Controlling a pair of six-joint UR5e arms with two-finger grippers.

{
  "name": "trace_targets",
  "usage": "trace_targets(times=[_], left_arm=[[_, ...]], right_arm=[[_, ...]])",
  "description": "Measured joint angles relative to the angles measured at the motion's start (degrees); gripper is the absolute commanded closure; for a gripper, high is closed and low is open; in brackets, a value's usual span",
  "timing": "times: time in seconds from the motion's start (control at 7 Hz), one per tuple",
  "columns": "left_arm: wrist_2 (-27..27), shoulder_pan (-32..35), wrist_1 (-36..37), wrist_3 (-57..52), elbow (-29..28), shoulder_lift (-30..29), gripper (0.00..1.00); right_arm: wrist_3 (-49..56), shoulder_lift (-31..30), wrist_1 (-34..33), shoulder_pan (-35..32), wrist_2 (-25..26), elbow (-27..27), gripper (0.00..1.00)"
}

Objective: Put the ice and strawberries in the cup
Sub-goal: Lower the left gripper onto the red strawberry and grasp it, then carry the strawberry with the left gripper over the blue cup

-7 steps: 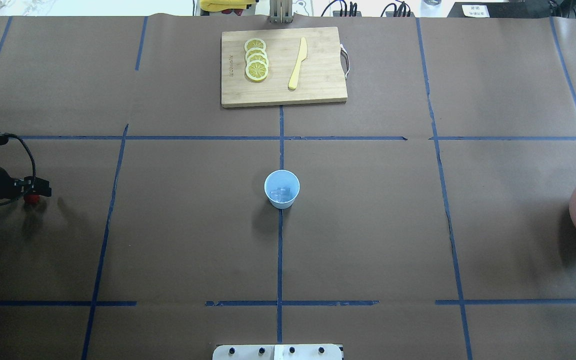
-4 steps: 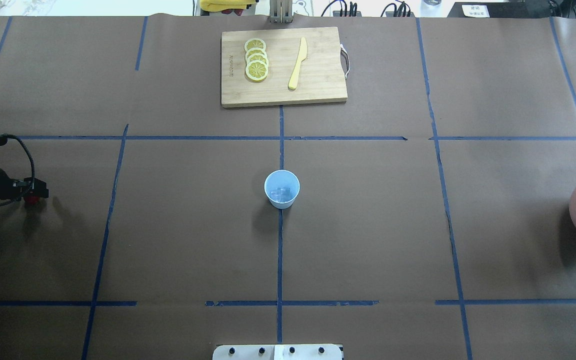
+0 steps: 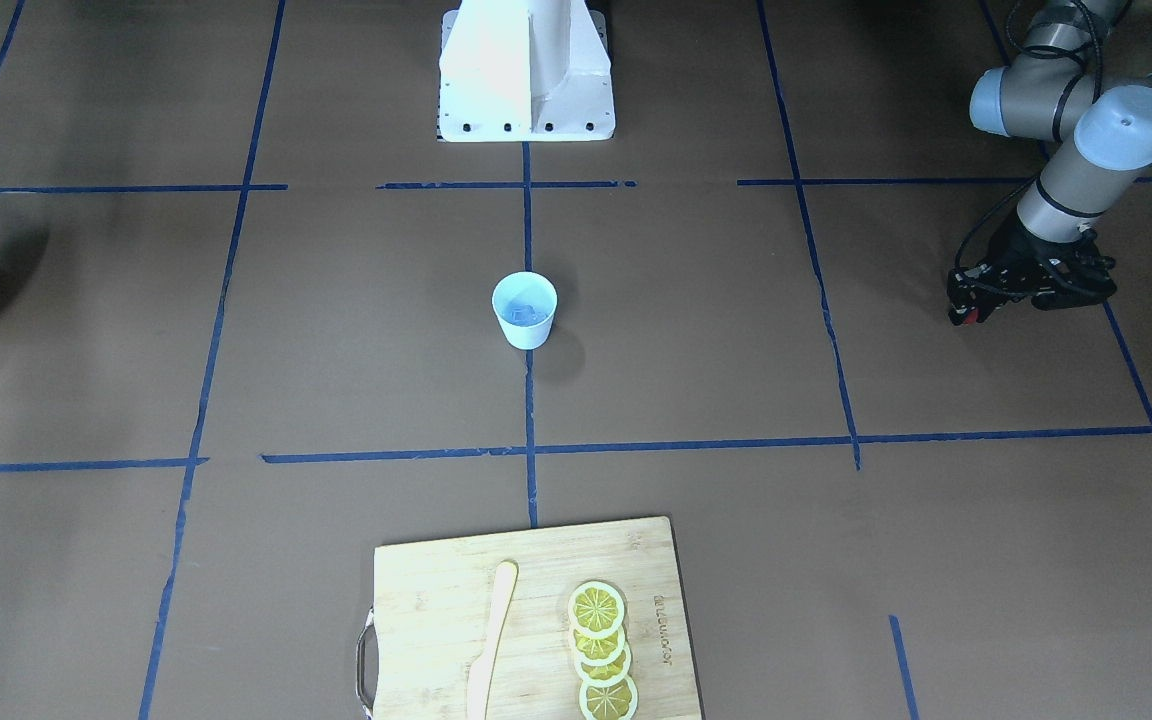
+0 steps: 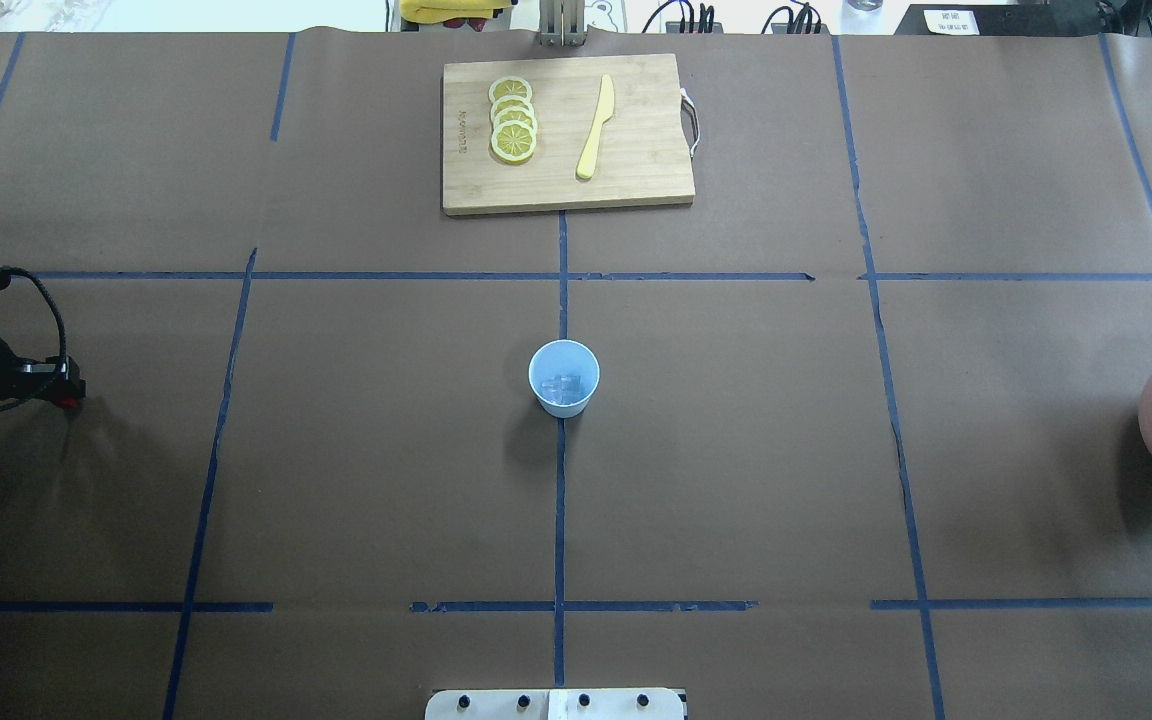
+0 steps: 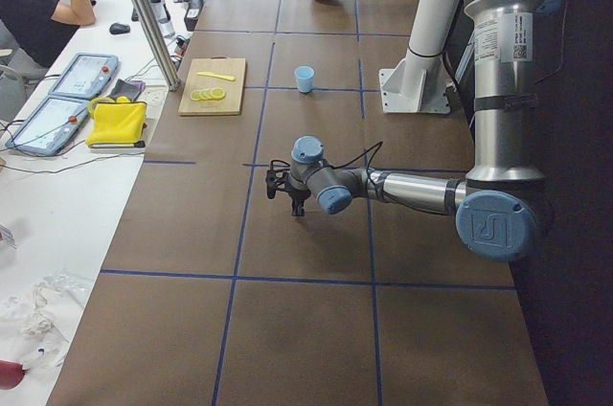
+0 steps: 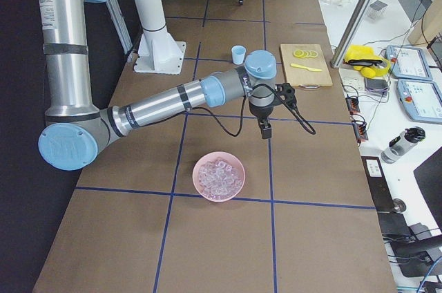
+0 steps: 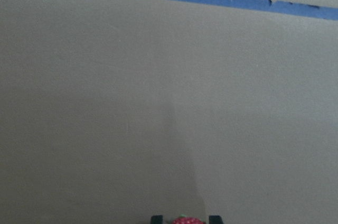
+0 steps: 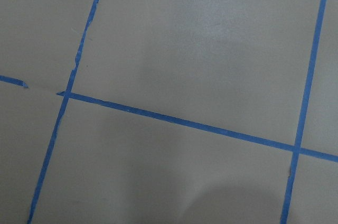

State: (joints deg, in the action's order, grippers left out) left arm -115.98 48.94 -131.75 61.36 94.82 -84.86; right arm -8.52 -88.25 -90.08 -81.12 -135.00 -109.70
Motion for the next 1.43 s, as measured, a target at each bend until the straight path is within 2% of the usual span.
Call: trace_targets(times=[0.29,0.43,0.57,0.86,1.0,1.14,1.43], left_arm=[[-2.27,0.24,5.49,0.06,4.14,-1.41,0.98],[-3.02,0.32,12.07,0.57,7.34,-4.62,0.98],[-3.33,0.32,20.81,2.15,10.06,-10.39,0.98],[-3.52,-0.77,38.69,9.17,12.94,-25.68,0.98],[-3.52,-2.61,43.85,14.49,12.93,-32.42,0.98],[-3.49,-4.31,46.05,19.27,11.68,-38.18,0.98],[-3.17,-7.79,46.73,25.83,4.95,-48.89,0.98]], right_arm=[[0.39,-1.21,0.31,-0.09,0.23,0.15,0.01],[1.38,-2.4,0.78,-0.13,0.59,0.37,0.01],[3.3,-3.67,1.6,-0.38,0.87,1.14,0.01],[8.46,-4.98,3.74,-2.44,0.97,5.04,0.01],[11.76,-5.17,4.94,-4.56,0.75,8.06,0.01],[14.39,-5.16,5.65,-6.92,0.3,10.24,0.01],[16.41,-5.43,5.82,-10.24,-2.38,11.66,0.01]])
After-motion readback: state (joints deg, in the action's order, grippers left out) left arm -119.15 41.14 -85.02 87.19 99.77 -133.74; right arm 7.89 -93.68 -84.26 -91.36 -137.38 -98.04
